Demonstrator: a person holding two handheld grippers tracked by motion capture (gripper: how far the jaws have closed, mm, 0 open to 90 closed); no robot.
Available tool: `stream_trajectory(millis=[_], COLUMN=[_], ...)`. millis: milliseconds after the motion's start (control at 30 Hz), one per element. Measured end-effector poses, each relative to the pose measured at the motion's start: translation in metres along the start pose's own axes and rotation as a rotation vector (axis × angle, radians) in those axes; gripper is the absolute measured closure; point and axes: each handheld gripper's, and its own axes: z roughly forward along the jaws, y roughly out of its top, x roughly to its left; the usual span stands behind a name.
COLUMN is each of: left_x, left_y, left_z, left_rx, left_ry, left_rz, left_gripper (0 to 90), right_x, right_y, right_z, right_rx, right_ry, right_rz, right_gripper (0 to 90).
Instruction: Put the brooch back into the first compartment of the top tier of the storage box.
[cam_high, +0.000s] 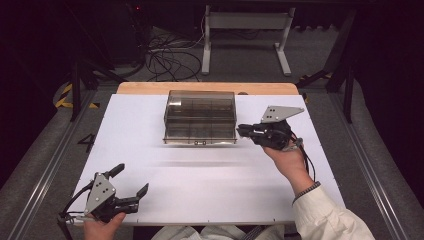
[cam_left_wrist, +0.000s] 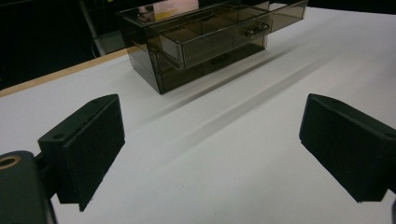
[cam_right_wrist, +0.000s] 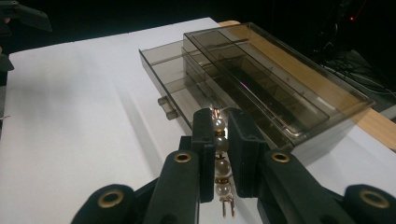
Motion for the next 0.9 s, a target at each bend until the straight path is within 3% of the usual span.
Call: stream_trajectory(millis=[333, 900], left_x=[0.000, 0.000], left_y=[0.000, 0.001], left_z=[0.000, 0.001], left_rx=[-0.001, -0.005], left_ry=[-0.004, -0.011], left_rz=[0.004, 0.005], left_gripper=[7.4, 7.5], right_x=[0.004, 0.011], right_y=[0.018, 0.038], right_z=[0.018, 0.041], right_rx=[0.034, 0.018], right_ry=[0.027, 0.049], right_rz=[-0.002, -0.014], right_gripper=[81.9, 81.9])
